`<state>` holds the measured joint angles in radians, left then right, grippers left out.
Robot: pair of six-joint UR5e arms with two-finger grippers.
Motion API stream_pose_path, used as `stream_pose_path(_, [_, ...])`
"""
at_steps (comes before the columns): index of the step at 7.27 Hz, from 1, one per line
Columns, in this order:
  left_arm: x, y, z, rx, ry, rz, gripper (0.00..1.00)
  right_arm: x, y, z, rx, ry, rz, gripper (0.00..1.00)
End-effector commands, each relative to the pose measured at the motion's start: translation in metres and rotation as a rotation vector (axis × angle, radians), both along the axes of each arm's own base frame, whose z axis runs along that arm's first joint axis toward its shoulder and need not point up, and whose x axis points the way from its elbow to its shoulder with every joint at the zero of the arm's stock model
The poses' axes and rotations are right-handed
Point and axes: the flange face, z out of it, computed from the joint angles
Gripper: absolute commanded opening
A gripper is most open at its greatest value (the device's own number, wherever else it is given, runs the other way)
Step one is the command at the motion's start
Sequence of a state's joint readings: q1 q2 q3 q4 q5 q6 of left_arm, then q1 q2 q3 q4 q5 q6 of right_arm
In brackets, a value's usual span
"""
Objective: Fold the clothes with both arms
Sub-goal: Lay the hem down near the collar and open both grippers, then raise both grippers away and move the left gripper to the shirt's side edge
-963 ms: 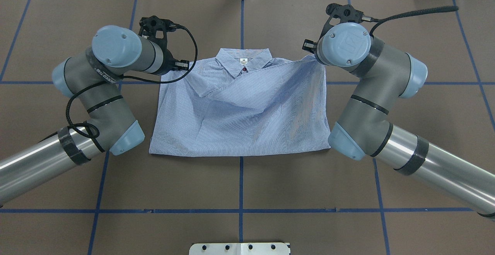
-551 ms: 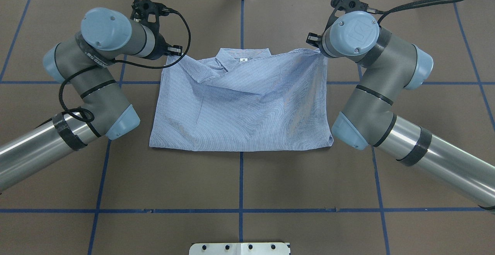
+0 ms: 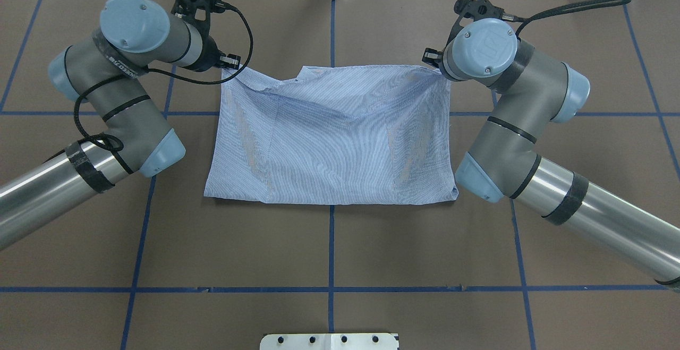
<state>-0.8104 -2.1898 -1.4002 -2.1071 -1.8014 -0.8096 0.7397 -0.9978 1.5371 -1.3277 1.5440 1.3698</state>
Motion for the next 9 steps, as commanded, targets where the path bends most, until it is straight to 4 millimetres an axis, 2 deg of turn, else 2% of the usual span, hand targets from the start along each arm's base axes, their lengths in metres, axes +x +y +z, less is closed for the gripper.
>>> stream_pose_path(1, [0.0, -0.001, 0.002, 0.024, -0.012, 0.019, 0.71, -0.005, -0.004, 0.011, 0.04, 0.037, -0.054, 0.99])
stream_pose_path(2, [-0.012, -0.005, 0.001, 0.08, -0.039, 0.055, 1.0, 0.005, -0.01, 0.008, 0.026, 0.018, -0.083, 1.0])
stream_pose_path(3, [-0.027, -0.003, 0.003, 0.093, -0.014, 0.159, 1.0, 0.023, -0.014, 0.001, 0.006, -0.035, -0.169, 1.0])
stream_pose_path(4, [-0.044, 0.024, 0.014, 0.092, 0.013, 0.195, 1.0, 0.035, -0.008, -0.001, 0.02, -0.044, -0.19, 1.0])
stream_pose_path(5, [-0.063, 0.053, 0.026, 0.111, 0.049, 0.197, 1.0, 0.036, -0.006, 0.001, 0.021, -0.045, -0.188, 1.0])
stream_pose_path(6, [-0.071, 0.088, 0.045, 0.098, 0.115, 0.186, 1.0, 0.037, -0.006, 0.002, 0.022, -0.044, -0.185, 1.0])
stream_pose_path(7, [-0.054, 0.128, 0.072, 0.056, 0.188, 0.198, 1.0, 0.038, -0.007, 0.002, 0.028, -0.038, -0.176, 1.0])
stream_pose_path(8, [-0.043, 0.153, 0.089, 0.028, 0.225, 0.169, 1.0, 0.038, -0.007, 0.002, 0.028, -0.038, -0.174, 1.0])
stream_pose_path(9, [-0.019, 0.179, 0.1, -0.006, 0.23, 0.161, 1.0, 0.038, -0.007, 0.002, 0.03, -0.036, -0.17, 1.0])
